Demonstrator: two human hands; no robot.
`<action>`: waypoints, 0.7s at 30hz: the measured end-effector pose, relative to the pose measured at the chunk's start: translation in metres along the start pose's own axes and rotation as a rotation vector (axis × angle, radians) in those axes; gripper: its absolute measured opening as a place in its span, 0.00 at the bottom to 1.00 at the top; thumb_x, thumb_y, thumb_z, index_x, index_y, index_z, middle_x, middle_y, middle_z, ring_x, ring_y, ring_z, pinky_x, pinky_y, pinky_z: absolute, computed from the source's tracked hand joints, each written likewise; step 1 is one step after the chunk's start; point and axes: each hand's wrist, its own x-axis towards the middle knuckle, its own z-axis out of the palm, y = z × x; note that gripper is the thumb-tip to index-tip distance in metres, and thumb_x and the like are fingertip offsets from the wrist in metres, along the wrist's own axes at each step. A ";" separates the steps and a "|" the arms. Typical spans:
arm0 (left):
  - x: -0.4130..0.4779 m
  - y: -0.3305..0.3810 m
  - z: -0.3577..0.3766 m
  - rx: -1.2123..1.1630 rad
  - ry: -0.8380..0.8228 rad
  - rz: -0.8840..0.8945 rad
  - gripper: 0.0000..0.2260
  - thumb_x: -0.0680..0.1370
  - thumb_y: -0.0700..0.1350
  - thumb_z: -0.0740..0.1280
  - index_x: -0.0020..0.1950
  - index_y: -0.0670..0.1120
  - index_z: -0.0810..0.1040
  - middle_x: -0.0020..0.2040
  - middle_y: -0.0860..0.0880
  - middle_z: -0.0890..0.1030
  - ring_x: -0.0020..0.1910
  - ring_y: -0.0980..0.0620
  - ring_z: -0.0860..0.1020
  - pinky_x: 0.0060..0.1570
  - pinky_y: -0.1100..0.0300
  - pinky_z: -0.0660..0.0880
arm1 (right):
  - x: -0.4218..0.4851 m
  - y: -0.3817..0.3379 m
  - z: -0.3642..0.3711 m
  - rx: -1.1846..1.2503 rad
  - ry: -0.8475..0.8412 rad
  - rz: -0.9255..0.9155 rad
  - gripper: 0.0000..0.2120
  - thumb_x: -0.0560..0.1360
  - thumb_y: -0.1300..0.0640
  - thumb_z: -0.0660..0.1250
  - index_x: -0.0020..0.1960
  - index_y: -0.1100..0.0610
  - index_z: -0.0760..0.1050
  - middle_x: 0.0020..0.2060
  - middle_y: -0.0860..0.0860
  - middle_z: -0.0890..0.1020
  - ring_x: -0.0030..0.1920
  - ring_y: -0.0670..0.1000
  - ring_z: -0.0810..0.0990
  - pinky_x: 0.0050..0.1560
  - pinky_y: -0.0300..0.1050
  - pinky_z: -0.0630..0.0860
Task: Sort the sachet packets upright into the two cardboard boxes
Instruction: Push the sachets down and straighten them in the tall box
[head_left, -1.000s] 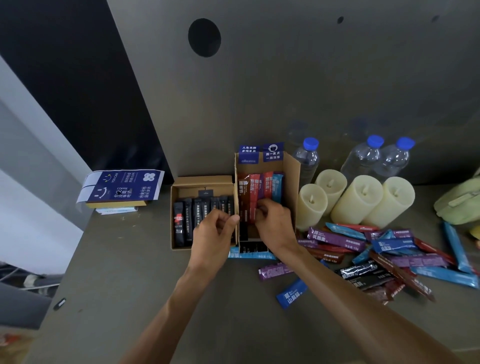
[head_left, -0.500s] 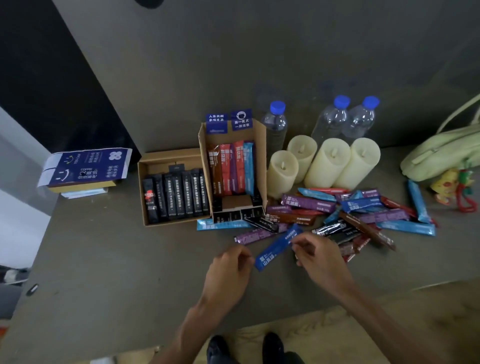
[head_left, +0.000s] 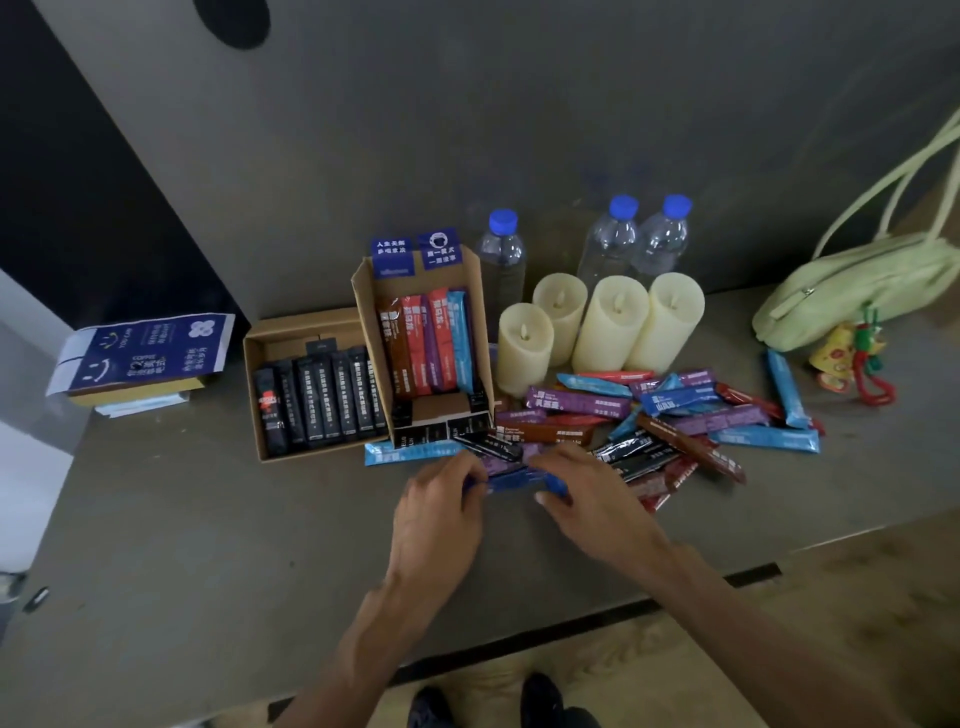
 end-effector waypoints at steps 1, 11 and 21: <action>0.002 0.003 -0.007 -0.026 0.028 0.032 0.08 0.76 0.40 0.68 0.44 0.54 0.75 0.42 0.59 0.78 0.40 0.59 0.75 0.38 0.66 0.69 | 0.002 -0.003 0.000 0.020 -0.016 0.000 0.15 0.77 0.54 0.70 0.64 0.50 0.77 0.57 0.44 0.77 0.54 0.43 0.77 0.56 0.39 0.75; 0.005 0.019 -0.038 -0.408 0.117 -0.115 0.12 0.75 0.40 0.72 0.50 0.56 0.75 0.42 0.59 0.82 0.43 0.66 0.79 0.41 0.74 0.71 | 0.016 -0.034 0.009 0.336 0.017 0.061 0.05 0.74 0.50 0.73 0.47 0.49 0.80 0.39 0.45 0.81 0.39 0.43 0.78 0.41 0.37 0.74; 0.027 0.005 -0.046 -0.417 0.115 -0.160 0.06 0.78 0.41 0.70 0.43 0.51 0.78 0.38 0.61 0.81 0.40 0.62 0.79 0.37 0.73 0.71 | 0.027 -0.051 0.006 0.609 0.022 0.103 0.03 0.77 0.55 0.71 0.44 0.49 0.81 0.36 0.47 0.82 0.31 0.42 0.80 0.34 0.33 0.74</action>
